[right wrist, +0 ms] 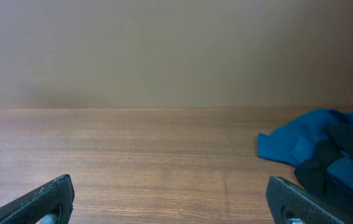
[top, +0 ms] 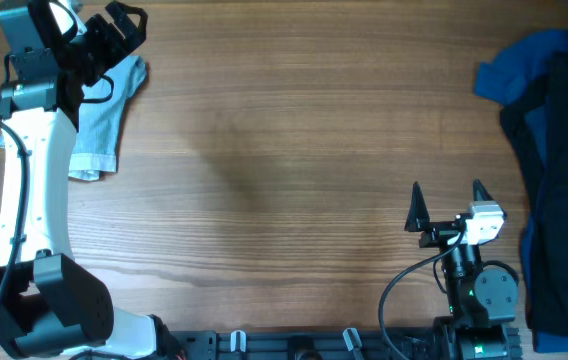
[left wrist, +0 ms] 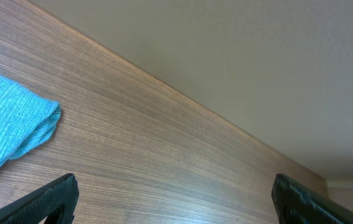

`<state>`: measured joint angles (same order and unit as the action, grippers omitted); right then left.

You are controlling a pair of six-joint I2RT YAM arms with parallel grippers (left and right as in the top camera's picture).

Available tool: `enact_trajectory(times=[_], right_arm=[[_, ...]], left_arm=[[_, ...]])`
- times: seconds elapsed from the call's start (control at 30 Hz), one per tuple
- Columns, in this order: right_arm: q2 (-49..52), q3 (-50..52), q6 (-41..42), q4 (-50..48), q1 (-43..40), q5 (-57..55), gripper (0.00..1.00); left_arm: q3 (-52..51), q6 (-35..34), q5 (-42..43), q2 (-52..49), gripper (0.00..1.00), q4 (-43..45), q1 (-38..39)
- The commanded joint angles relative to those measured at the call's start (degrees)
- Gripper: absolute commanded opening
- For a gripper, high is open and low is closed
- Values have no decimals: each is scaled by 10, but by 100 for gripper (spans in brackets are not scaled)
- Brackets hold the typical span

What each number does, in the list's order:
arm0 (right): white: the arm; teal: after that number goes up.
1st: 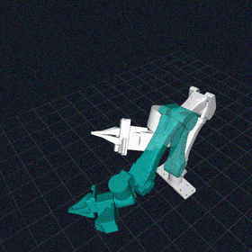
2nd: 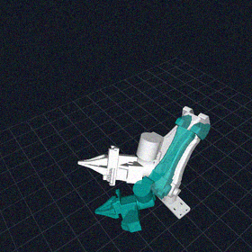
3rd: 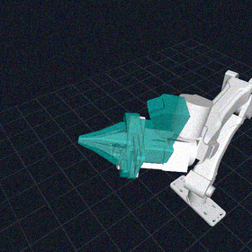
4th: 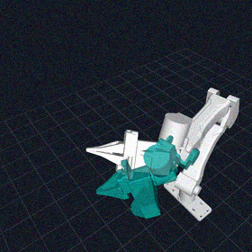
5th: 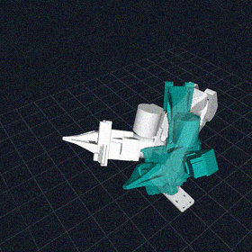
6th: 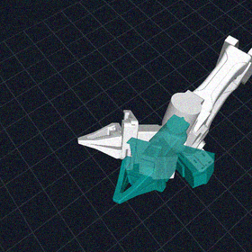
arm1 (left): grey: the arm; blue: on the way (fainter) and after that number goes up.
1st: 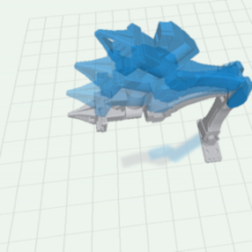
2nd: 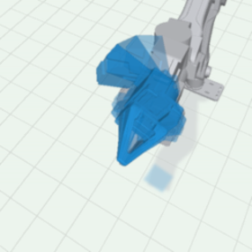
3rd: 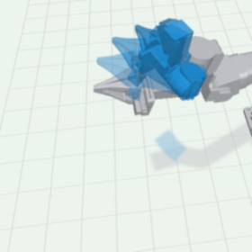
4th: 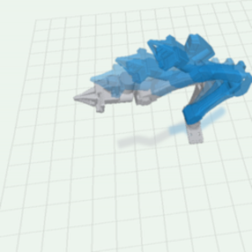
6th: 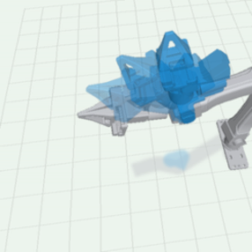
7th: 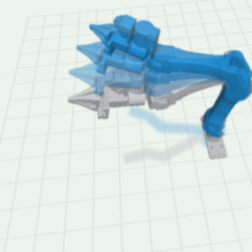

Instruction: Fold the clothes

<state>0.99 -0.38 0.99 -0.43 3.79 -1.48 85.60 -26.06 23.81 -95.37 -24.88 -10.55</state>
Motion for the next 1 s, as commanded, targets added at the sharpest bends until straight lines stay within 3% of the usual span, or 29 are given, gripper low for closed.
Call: enact_trajectory(times=[0.0, 0.97], right_arm=[[-8, 1, -14, -1, -5, 9, 100], [-8, 1, -14, -1, -5, 9, 100]], left_arm=[[-1, 3, -1, -3, 100, 2, -2], [-1, 3, -1, 20, 100, -13, 5]])
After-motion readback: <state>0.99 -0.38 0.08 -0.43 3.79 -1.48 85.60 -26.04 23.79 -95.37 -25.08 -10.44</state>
